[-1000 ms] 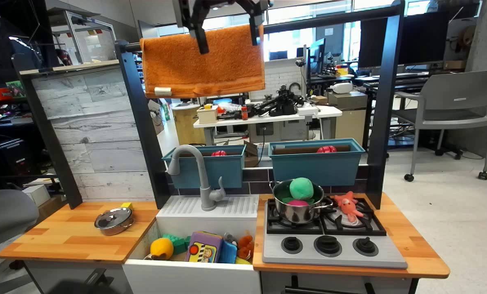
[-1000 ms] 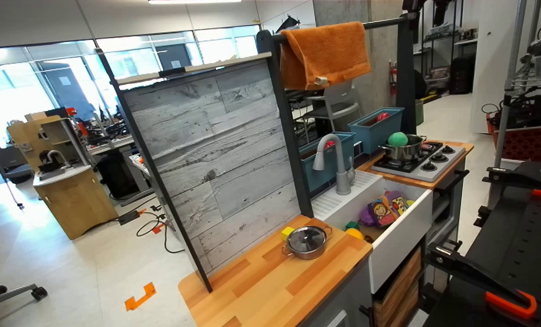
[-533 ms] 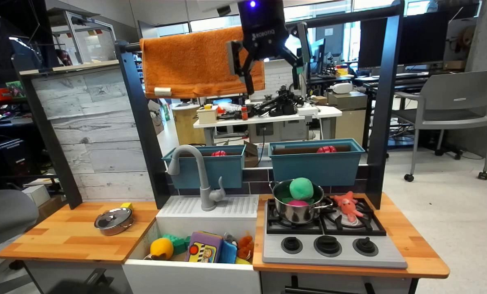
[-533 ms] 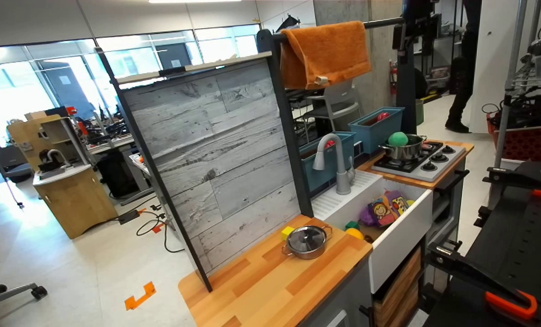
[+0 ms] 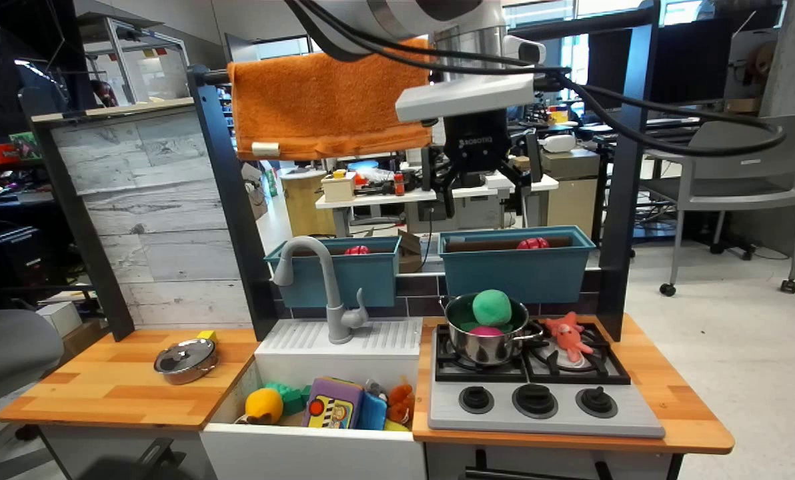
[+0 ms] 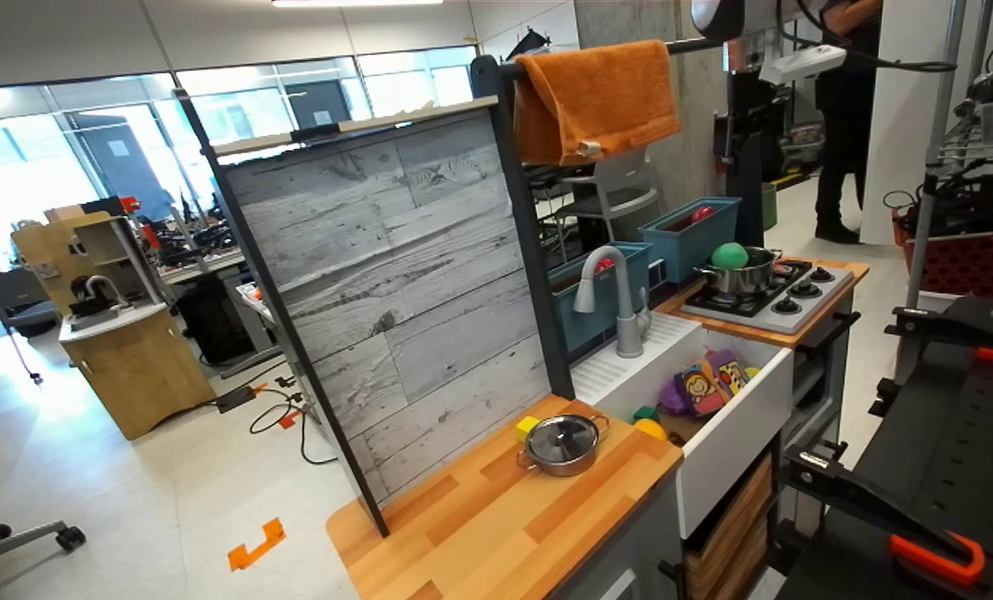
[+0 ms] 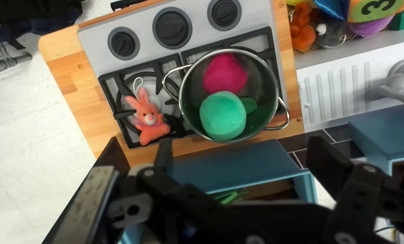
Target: Pick up the green plush toy from the pot and put in the sink
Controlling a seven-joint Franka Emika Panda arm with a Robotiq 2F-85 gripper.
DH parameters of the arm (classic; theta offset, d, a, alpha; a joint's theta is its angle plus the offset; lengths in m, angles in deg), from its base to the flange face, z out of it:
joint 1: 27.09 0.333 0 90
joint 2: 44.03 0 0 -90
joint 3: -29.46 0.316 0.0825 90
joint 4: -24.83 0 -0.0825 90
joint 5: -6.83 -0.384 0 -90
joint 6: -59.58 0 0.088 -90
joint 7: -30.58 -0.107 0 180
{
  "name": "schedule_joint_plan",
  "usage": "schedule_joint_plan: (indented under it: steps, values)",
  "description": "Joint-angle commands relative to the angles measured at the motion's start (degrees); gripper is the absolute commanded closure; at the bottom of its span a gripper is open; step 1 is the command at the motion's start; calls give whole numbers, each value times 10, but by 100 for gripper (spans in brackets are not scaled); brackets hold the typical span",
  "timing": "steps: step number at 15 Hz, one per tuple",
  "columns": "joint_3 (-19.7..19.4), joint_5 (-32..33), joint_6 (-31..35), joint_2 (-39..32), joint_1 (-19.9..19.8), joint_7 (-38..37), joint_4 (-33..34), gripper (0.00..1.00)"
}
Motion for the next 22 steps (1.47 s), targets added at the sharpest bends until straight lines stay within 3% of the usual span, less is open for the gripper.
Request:
schedule_joint_plan:
  steps: [1, 6, 9, 12, 22]
  values:
    - [-1, 3, -64, -82, -17, 5, 132, 0]
    - [-9, 8, -127, -162, -29, 6, 245, 0]
    - [-3, 4, -122, -207, -40, 32, 293, 0]
    - [17, 19, -104, -237, -50, 57, 312, 0]
    - [32, 51, -114, -332, -45, 89, 393, 0]
